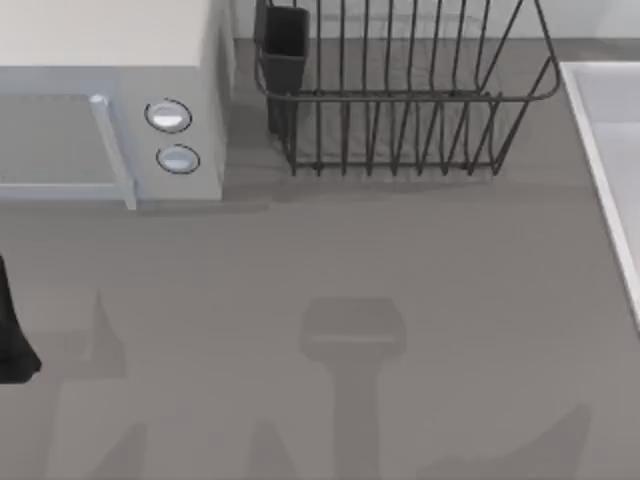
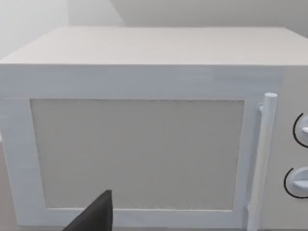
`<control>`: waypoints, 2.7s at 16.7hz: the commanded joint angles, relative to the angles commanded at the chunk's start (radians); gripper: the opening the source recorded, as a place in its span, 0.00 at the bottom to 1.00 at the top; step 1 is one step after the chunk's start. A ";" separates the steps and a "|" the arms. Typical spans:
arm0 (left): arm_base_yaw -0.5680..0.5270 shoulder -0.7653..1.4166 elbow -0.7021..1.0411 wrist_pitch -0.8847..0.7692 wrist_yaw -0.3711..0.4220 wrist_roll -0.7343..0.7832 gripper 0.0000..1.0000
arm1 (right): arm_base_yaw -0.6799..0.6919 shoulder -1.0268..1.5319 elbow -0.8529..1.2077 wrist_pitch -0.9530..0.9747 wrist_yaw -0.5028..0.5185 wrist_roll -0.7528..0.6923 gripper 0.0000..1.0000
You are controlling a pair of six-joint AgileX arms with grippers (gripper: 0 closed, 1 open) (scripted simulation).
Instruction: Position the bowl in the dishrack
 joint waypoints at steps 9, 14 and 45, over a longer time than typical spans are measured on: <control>0.000 0.000 0.000 0.000 0.000 0.000 1.00 | -0.270 0.788 0.541 -0.551 -0.005 -0.269 1.00; 0.000 0.000 0.000 0.000 0.000 0.000 1.00 | -0.326 0.914 0.668 -0.650 -0.004 -0.327 1.00; 0.000 0.000 0.000 0.000 0.000 0.000 1.00 | -0.323 1.047 0.393 -0.241 -0.004 -0.321 0.17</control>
